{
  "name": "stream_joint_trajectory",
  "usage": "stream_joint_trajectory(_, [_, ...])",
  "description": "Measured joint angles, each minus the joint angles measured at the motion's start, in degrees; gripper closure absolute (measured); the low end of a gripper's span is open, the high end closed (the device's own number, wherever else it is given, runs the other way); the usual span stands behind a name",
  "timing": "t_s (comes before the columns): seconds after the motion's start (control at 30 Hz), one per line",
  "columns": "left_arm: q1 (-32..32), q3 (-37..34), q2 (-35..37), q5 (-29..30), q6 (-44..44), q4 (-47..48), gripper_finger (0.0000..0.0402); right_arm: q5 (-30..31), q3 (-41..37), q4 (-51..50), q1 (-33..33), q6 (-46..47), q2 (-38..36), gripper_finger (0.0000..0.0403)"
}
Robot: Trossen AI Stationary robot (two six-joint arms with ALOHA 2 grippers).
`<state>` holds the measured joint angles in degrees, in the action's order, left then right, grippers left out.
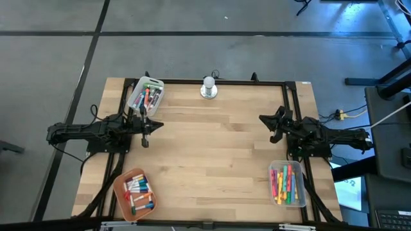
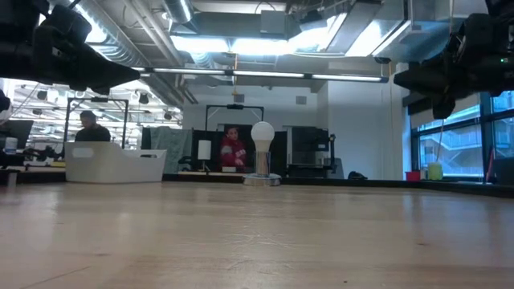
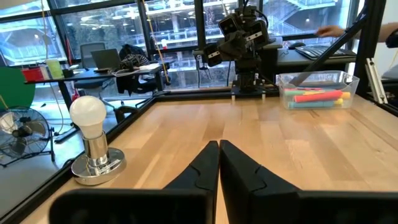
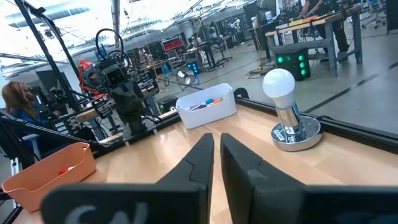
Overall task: Pick & Place Markers
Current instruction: Return to Home Position
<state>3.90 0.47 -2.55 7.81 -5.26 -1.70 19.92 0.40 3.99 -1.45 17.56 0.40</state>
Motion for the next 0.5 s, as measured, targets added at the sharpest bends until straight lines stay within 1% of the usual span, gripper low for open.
stream_joint_trajectory(0.5, [0.0, 0.0, -0.01, 0.0, 0.0, -0.02, 0.0389, 0.01, 0.0, 0.0, 0.0, -0.01, 0.0, 0.0372])
